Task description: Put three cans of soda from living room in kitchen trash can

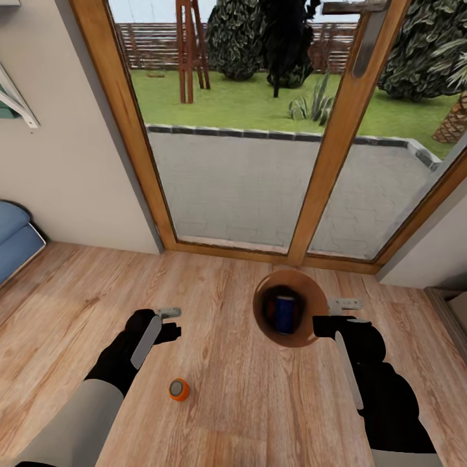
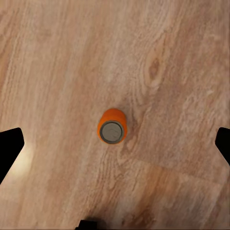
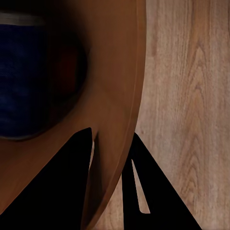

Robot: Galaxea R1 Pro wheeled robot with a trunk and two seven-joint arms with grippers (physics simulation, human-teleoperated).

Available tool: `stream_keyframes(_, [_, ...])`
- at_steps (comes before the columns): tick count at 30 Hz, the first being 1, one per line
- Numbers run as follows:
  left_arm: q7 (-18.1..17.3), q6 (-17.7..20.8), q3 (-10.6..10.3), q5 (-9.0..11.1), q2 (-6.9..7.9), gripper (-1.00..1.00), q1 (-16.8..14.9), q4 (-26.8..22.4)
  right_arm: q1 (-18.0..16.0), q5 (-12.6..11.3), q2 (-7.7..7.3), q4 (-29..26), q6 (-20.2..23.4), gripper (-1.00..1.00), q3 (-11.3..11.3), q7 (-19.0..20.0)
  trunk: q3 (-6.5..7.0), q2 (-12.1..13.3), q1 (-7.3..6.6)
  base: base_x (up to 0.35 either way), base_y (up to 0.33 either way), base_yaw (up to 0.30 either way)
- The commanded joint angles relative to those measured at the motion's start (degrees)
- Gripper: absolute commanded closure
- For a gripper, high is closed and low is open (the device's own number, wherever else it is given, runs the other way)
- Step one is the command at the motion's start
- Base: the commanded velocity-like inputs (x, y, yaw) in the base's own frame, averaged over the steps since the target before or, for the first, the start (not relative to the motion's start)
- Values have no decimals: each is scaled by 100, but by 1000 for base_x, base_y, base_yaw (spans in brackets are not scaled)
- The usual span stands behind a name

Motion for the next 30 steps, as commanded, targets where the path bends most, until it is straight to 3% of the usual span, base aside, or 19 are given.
stream_keyframes(1, [-1, -22, -23, -10, -15, -100, 1, 11, -3, -30, 0, -3, -3, 100, -4, 15, -18, -42, 22, 0, 0, 0])
stream_keyframes(7, [44, -363, -273, -38, -58, -100, 14, 103, -1, -23, -2, -16, -3, 100, -40, 15, -126, -282, 154, 0, 0, 0])
stream_keyframes(14, [53, -378, -304, -33, -50, -100, 14, 118, -30, -21, 2, -42, 6, 100, -39, 16, -272, -563, 308, 0, 0, 0])
stream_keyframes(21, [73, -398, -307, -34, -53, -100, 16, 123, -159, -27, 39, -75, 12, 100, 21, -319, -446, -844, 461, 0, 0, 0])
stream_keyframes(24, [78, -413, -309, -36, -55, -100, 17, 126, -475, -22, 23, -81, 12, 100, 33, -428, -521, -964, 527, 0, 0, 0])
stream_keyframes(30, [77, -419, -309, -40, -56, -100, 20, 126, -636, 90, 35, -82, 12, 100, 39, -448, -672, -1205, 659, 0, 0, 0])
